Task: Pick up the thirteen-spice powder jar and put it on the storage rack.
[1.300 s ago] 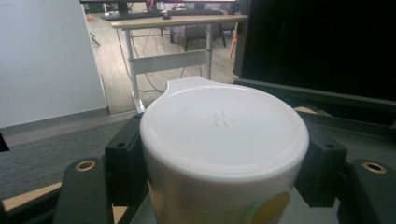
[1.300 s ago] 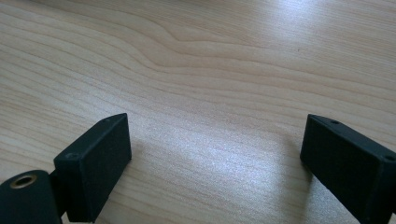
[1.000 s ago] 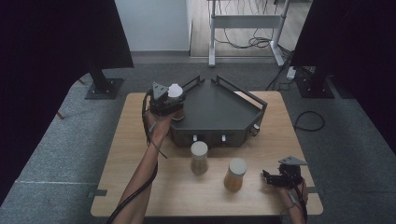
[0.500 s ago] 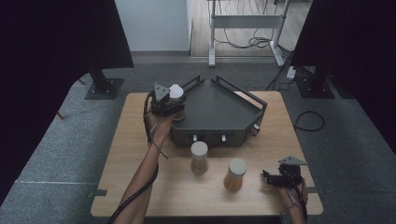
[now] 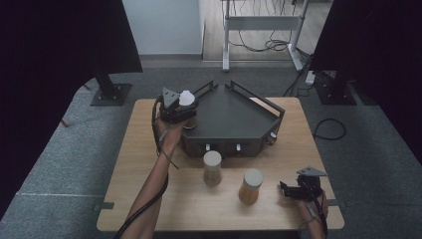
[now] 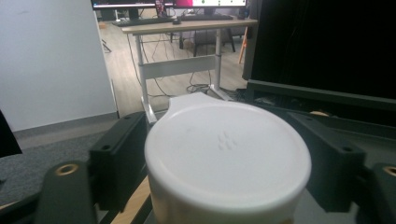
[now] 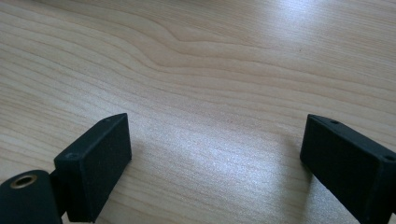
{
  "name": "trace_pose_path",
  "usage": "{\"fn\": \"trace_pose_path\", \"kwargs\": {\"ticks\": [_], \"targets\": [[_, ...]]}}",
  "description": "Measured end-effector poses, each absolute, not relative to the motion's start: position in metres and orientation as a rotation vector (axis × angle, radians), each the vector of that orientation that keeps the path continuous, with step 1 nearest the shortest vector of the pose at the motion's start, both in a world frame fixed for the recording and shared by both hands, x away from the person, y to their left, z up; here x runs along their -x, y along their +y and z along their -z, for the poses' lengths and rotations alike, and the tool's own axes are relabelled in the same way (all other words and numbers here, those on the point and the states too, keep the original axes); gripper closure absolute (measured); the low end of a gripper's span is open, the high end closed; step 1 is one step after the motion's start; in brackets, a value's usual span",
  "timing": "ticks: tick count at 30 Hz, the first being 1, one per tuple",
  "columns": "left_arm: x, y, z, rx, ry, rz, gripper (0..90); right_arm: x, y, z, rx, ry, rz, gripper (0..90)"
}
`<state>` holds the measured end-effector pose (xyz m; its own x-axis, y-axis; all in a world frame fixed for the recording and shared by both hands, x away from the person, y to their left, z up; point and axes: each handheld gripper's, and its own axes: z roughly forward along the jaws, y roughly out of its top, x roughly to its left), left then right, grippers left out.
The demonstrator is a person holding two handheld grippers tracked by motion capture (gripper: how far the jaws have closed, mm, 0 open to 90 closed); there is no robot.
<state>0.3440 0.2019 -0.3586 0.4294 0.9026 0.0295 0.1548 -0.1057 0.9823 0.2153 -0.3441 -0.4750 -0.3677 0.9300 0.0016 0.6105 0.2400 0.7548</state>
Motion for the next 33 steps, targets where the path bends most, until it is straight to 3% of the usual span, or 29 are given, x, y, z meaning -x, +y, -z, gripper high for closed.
{"fn": "trace_pose_path", "kwargs": {"ticks": [5, 12, 33], "targets": [[-0.346, 0.203, 0.357, -1.565, 0.962, -0.828, 10.8, -0.215, -0.344, 0.475, -1.406, 2.067, -0.944, 8.2], [-0.347, 0.205, 0.357, -1.563, 0.962, -0.823, 5.1, -0.215, -0.344, 0.475, -1.406, 2.068, -0.944, 8.2], [-0.333, 0.207, 0.344, -1.575, 0.921, -0.845, 3.5, -0.215, -0.344, 0.475, -1.405, 2.068, -0.944, 8.2]]}}
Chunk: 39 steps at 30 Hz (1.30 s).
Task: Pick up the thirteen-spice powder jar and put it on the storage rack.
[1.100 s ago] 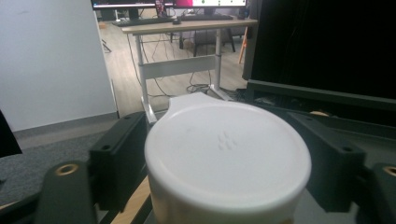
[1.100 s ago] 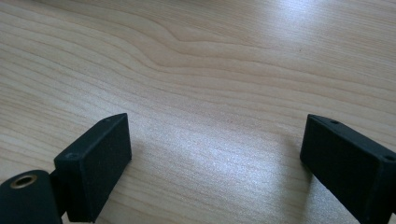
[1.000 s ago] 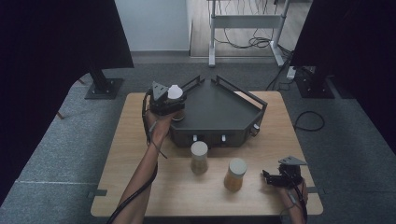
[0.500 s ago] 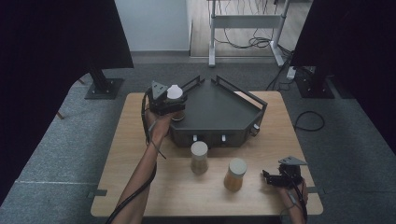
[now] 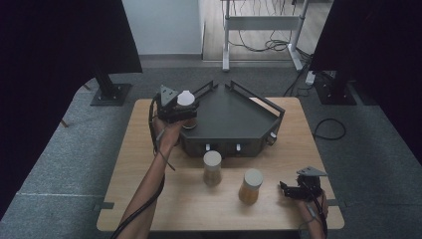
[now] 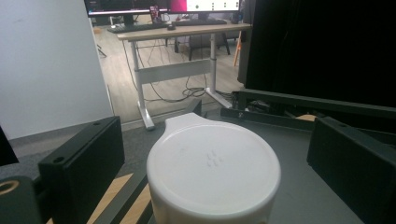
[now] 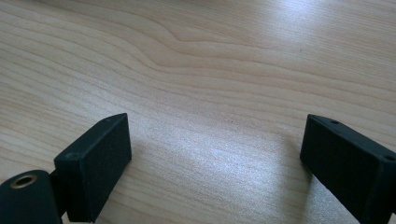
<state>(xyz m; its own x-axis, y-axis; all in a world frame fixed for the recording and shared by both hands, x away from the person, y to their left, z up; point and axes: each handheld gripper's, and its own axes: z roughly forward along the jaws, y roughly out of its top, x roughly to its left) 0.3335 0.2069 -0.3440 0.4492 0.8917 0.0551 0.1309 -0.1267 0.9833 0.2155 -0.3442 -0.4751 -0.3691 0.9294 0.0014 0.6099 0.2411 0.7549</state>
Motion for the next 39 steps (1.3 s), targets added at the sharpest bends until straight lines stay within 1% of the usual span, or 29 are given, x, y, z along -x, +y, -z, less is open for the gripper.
{"fn": "trace_pose_path", "kwargs": {"ticks": [15, 26, 39], "targets": [[-0.320, 0.218, 0.338, -1.557, 0.895, -0.841, 3.4, -0.215, -0.344, 0.475, -1.405, 2.068, -0.944, 8.1], [-0.310, 0.223, 0.333, -1.574, 0.869, -0.842, 3.6, -0.215, -0.344, 0.475, -1.405, 2.068, -0.943, 8.1], [-0.295, 0.234, 0.335, -1.574, 0.860, -0.827, 3.8, -0.215, -0.344, 0.475, -1.405, 2.068, -0.944, 8.1]]}}
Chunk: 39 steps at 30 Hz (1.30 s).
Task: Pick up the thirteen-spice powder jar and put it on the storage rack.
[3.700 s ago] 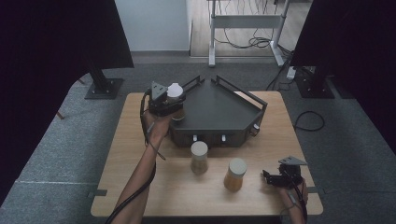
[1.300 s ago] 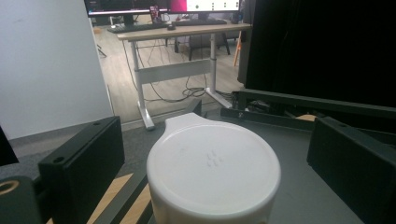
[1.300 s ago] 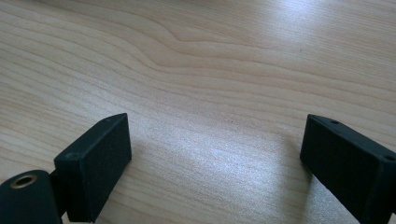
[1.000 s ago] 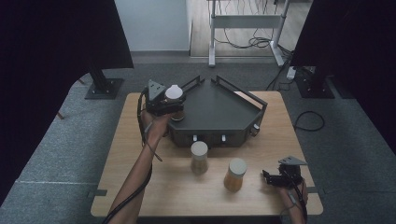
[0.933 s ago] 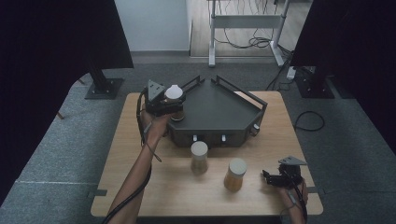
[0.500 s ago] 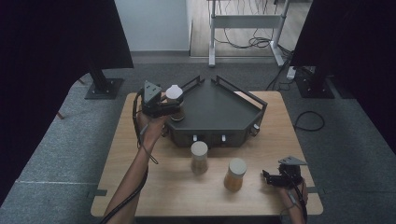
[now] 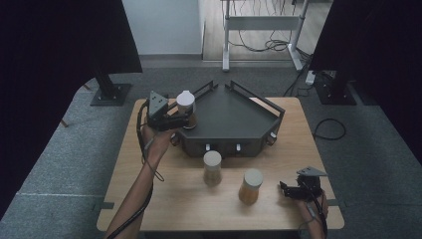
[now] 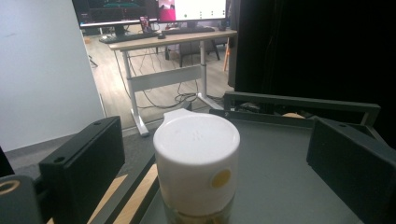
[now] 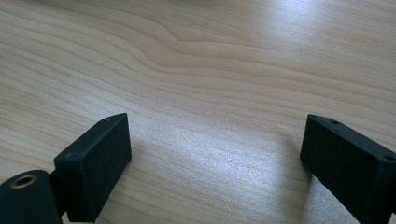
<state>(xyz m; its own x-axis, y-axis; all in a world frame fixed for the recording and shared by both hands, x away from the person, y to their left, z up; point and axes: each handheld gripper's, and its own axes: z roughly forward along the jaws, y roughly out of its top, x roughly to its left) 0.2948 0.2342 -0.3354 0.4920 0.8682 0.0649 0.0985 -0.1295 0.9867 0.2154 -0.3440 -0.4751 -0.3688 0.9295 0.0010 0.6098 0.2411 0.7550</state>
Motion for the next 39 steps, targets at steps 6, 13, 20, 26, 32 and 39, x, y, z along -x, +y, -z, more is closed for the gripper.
{"fn": "trace_pose_path", "kwargs": {"ticks": [6, 13, 20, 26, 32, 39], "targets": [[-0.288, 0.242, 0.336, -1.563, 0.860, -0.815, 3.9, -0.215, -0.344, 0.475, -1.405, 2.067, -0.944, 8.1], [-0.279, 0.248, 0.336, -1.561, 0.848, -0.803, 4.0, -0.215, -0.344, 0.475, -1.405, 2.068, -0.944, 8.1], [-0.273, 0.251, 0.336, -1.564, 0.842, -0.794, 4.0, -0.215, -0.344, 0.475, -1.405, 2.068, -0.944, 8.1], [-0.268, 0.257, 0.338, -1.562, 0.846, -0.778, 3.9, -0.215, -0.344, 0.475, -1.405, 2.068, -0.944, 8.1], [-0.262, 0.265, 0.340, -1.557, 0.853, -0.772, 3.9, -0.215, -0.344, 0.475, -1.405, 2.068, -0.944, 8.2], [-0.253, 0.275, 0.343, -1.548, 0.859, -0.761, 4.0, -0.215, -0.344, 0.475, -1.404, 2.068, -0.943, 8.2]]}}
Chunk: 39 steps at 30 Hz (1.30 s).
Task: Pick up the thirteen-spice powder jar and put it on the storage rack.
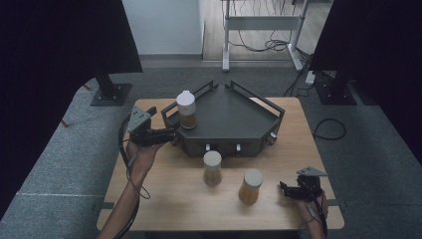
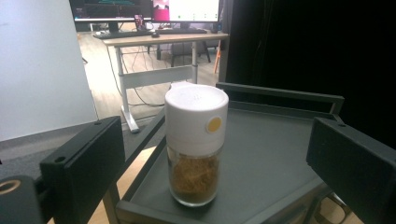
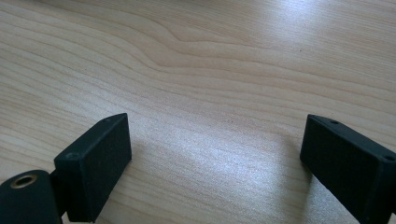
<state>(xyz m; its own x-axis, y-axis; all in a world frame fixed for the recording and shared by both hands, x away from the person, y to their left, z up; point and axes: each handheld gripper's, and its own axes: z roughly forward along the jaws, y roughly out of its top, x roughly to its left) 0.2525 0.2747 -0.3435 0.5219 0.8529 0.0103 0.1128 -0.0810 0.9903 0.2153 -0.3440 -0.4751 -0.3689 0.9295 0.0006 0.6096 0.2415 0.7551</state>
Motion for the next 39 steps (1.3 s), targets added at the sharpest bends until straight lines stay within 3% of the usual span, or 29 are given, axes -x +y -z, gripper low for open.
{"fn": "trace_pose_path", "kwargs": {"ticks": [39], "targets": [[-0.208, 0.299, 0.360, -1.564, 0.850, -0.736, 4.2, -0.215, -0.343, 0.475, -1.406, 2.066, -0.942, 8.3]]}}
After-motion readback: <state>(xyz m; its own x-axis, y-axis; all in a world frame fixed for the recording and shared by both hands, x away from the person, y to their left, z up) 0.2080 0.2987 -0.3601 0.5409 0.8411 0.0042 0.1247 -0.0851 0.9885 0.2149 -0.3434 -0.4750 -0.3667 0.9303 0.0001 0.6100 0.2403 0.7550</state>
